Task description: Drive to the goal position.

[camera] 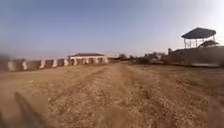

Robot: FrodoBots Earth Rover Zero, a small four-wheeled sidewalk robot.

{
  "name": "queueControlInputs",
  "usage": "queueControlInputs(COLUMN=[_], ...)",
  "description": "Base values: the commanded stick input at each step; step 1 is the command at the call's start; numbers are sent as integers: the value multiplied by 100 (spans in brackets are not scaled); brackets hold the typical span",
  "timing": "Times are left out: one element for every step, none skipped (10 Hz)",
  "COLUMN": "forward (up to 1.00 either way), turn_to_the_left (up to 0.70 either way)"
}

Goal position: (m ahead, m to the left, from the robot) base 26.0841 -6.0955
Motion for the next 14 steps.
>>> queueControlInputs(forward=[70, 70, 70, 70, 70, 70, 70, 70, 70, 70, 70, 70, 70, 70], turn_to_the_left=[0, 0, 0, 0, 0, 0, 0, 0, 0, 0, 0, 0, 0, 0])
